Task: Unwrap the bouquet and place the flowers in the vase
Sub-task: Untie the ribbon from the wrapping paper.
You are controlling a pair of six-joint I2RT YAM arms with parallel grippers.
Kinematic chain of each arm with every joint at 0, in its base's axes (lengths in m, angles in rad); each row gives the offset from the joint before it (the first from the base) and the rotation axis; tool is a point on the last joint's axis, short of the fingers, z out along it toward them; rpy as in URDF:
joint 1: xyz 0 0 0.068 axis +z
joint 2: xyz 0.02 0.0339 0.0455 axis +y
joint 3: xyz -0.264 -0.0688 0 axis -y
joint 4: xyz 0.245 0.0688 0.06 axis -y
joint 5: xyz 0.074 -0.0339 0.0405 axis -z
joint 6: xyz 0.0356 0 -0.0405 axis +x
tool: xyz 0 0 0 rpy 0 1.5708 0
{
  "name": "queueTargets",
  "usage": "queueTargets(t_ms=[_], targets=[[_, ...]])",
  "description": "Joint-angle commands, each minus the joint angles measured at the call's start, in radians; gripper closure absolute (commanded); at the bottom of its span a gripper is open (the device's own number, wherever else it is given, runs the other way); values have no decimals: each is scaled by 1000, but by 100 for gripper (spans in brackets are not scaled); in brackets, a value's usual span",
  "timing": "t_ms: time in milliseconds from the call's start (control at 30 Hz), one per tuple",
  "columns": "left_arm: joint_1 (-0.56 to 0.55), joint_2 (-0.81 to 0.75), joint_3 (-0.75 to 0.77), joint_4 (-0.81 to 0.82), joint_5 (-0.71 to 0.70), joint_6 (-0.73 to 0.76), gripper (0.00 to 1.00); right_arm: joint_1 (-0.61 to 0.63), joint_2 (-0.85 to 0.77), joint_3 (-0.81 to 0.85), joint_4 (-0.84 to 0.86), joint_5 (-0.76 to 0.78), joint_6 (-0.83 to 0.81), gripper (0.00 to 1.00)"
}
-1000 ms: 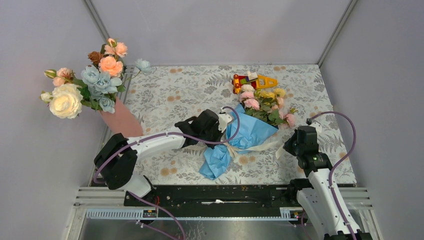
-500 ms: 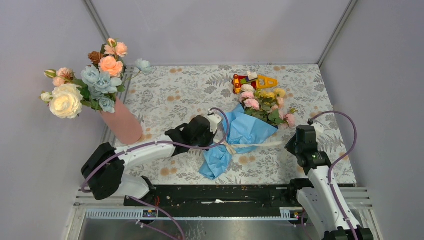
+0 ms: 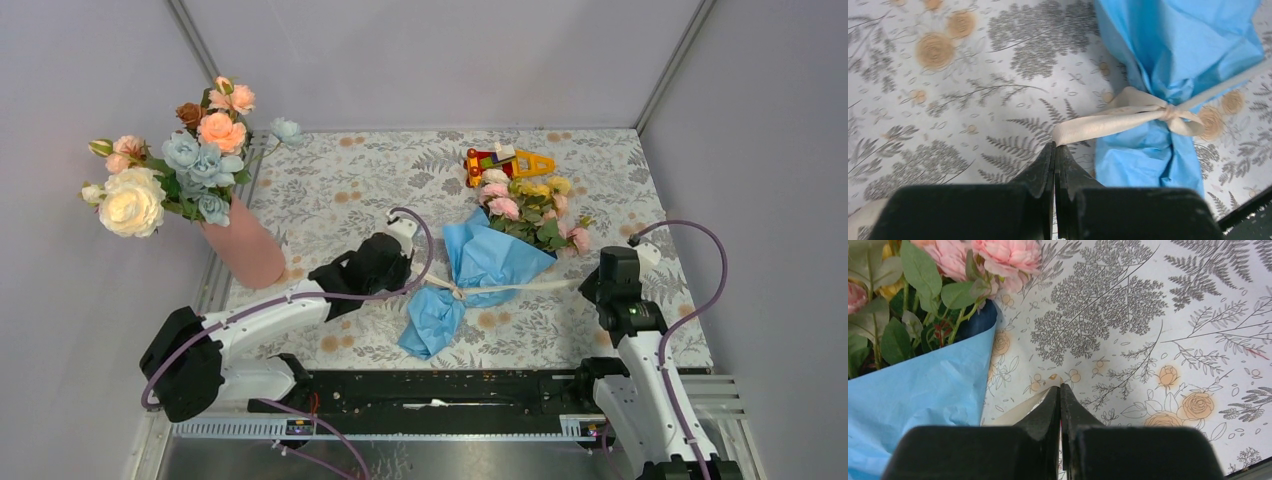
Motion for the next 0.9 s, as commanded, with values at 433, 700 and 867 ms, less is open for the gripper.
queueTargets(t_ms=[433,700,867], targets=[[156,-218,-129,-11,-109,-93,100,-127,-6,105,-20,68,-41,100],[188,-252,-147,-21,-98,-119,100,-170,-14,150,-48,111,-68,100],[207,-273,-144,-47,-125,-144,100,-189,-23,173,-56,120,-71,100]])
